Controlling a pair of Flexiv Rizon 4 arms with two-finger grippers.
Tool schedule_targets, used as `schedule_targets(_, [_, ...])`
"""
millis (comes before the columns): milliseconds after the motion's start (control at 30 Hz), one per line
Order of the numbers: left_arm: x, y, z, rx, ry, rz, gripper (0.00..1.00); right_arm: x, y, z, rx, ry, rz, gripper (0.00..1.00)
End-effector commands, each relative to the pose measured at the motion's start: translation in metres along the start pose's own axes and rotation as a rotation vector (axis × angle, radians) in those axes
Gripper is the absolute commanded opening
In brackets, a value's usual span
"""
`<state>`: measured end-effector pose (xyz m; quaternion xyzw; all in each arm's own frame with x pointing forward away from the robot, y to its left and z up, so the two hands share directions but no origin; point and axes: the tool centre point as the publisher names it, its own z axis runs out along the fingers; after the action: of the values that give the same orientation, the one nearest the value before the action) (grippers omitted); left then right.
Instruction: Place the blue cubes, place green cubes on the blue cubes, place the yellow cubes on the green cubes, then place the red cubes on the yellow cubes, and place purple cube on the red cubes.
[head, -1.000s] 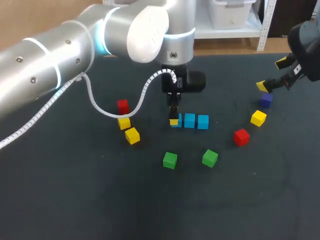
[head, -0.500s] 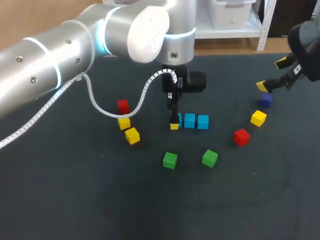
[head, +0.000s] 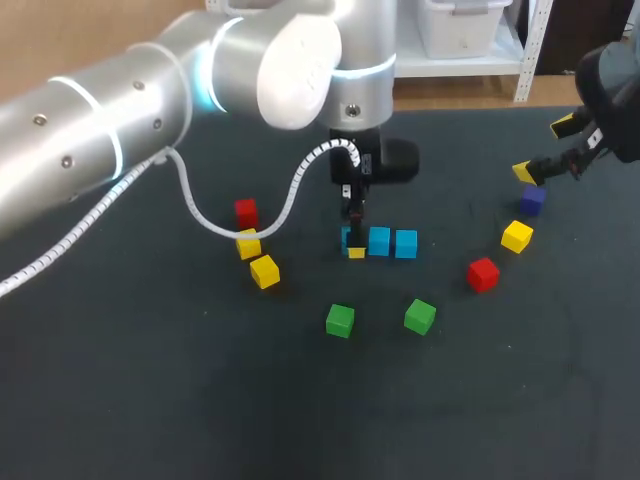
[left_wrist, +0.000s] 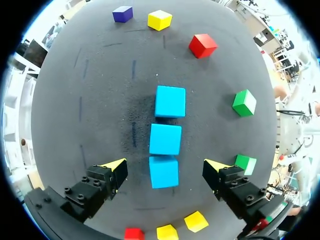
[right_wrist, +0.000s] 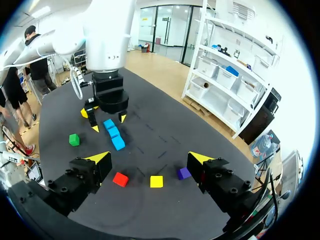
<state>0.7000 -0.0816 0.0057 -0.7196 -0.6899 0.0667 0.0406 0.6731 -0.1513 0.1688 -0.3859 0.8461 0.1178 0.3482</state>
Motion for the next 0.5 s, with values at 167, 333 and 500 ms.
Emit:
schedule_targets(167, [-0.009, 0.000, 0.003, -0.014, -0.008, 0.003, 1.00, 0.001, 0.001, 0.000, 0.006, -0.002, 0.000, 1.00])
schedule_targets(333, [-0.013, 0.001, 0.004, -0.023, -0.014, 0.005, 1.00, 0.001, 0.001, 0.000, 0.006, -0.002, 0.000, 1.00])
schedule_targets(500, [-0.014, 0.002, 0.005, -0.030, -0.015, 0.001, 1.00, 0.001, 0.001, 0.000, 0.006, -0.002, 0.000, 1.00])
